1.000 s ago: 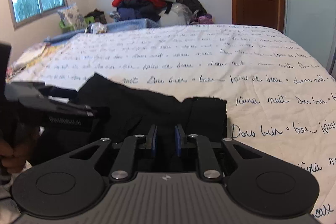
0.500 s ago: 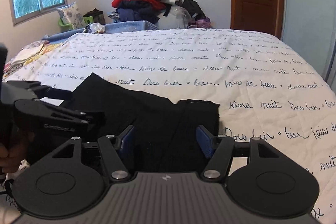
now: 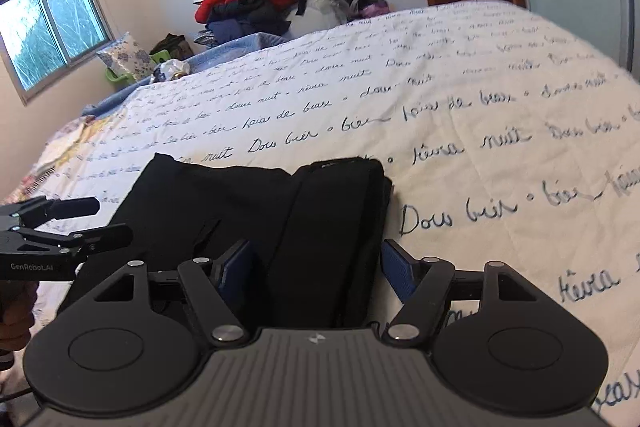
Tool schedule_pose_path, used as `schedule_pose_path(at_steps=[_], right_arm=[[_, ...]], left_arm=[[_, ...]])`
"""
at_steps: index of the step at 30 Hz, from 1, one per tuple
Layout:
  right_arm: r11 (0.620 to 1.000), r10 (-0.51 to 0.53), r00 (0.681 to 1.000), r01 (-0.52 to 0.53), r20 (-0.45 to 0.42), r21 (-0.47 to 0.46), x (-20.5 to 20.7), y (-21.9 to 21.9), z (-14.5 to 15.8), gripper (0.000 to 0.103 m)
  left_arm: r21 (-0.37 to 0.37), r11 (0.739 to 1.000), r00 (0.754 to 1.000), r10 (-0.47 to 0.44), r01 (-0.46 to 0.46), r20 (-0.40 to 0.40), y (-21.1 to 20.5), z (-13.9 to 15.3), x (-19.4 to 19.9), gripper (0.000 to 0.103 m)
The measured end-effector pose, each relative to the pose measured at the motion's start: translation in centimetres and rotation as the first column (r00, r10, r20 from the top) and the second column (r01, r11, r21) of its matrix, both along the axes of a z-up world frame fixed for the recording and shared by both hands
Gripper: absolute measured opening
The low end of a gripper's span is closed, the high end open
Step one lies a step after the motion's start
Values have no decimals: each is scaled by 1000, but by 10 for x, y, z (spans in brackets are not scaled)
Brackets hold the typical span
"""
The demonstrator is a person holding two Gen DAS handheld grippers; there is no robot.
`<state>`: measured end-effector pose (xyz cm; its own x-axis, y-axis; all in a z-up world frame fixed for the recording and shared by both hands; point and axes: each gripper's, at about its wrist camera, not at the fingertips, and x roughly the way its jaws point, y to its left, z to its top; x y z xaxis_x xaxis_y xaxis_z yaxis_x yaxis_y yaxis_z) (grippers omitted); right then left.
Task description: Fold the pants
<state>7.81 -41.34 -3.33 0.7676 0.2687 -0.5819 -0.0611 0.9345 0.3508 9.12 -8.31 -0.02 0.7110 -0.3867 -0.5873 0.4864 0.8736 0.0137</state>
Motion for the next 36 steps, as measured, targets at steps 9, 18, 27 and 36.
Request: schedule_pose_path(at_steps=[9, 18, 27, 36], right_arm=[[958, 143, 988, -125, -55, 260, 10, -37, -20, 72], [831, 334, 941, -271, -46, 485, 45, -41, -35, 73], [854, 258, 965, -199, -58, 480, 55, -36, -43, 35], [897, 192, 981, -166, -23, 410, 38, -22, -26, 27]], left_arm=[[-318, 948, 909, -156, 27, -388, 67, -28, 57, 92], [-558, 830, 793, -328, -18, -514, 69, -53, 86, 93], [-466, 884, 835, -230, -35, -500, 49, -54, 80, 42], [-482, 875, 876, -197, -45, -439, 60, -43, 71, 20]])
